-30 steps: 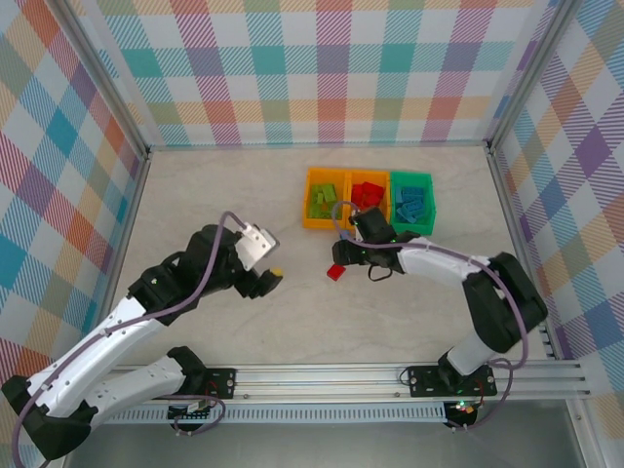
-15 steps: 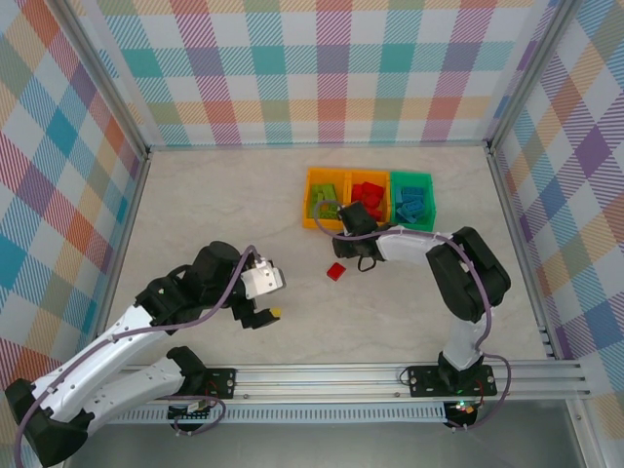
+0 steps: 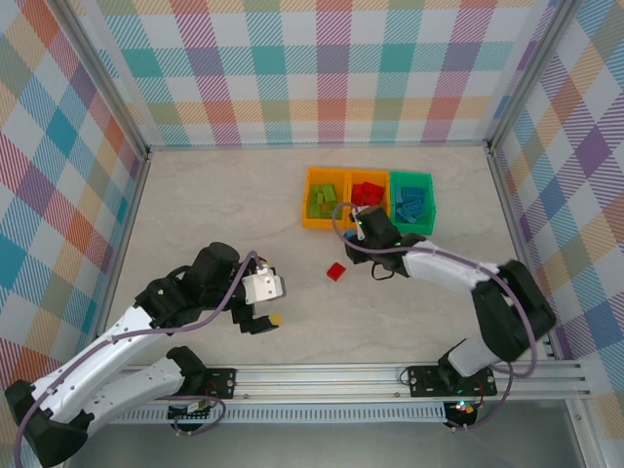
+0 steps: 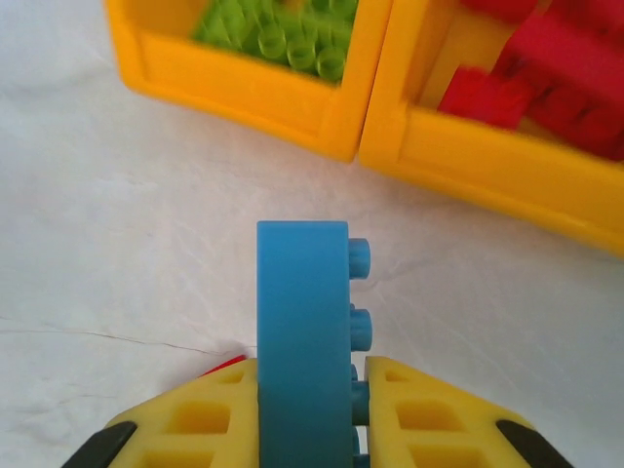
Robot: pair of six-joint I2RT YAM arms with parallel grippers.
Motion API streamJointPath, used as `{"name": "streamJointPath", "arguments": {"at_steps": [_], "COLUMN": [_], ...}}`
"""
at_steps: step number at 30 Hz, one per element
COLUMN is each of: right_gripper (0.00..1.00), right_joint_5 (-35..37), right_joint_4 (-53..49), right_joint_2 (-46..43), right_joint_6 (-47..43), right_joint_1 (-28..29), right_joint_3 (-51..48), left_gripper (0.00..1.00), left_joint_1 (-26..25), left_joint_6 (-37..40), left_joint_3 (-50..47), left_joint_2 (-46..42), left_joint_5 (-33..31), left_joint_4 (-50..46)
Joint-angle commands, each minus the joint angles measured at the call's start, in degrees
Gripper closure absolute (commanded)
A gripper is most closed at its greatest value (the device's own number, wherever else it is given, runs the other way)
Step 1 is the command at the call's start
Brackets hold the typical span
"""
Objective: Sort the legos into containers by color
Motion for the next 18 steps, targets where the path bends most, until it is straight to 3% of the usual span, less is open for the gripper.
{"name": "streamJointPath", "arguments": {"at_steps": [1, 4, 8, 10, 15, 18], "right_gripper": [0.93, 0.94, 0.93, 0.92, 0.89, 0.74], "right_joint_5": [4.33, 6.33, 2.37, -0.95, -4.9, -6.56], "right_joint_4": [1.26, 1.94, 2.62, 2.53, 1.09, 1.13], "right_joint_2": [-7.63, -12.2, -11.13, -6.78, 7.2, 14.14], "right_joint_6": [0.8, -0.01, -0.02, -0.1, 0.51, 0.96], "right_joint_1": [-0.84, -5.26, -15.36, -20.11, -25.88, -27.71], "right_joint_3": [-1.86, -2.07, 0.68, 4.12, 14.66, 19.73], "left_gripper": [0.0, 0.0, 0.0, 0.0, 0.0, 0.0], "left_joint_1": [0.68, 1.04, 1.22, 1.38, 1.62, 1.66], "left_joint_6": [1.24, 1.45, 1.55, 1.77, 1.68, 1.68], "left_joint_3": [-1.4, -2.09, -2.75, -3.01, -3.57, -4.07], "left_joint_2": [-2.48, -3.76, -4.07, -3.89, -3.54, -3.44], "left_joint_5": [2.49, 2.5, 2.71, 3.15, 4.06, 3.99], "left_joint_4": [2.78, 3.46, 3.95, 4.13, 4.5, 4.87]}}
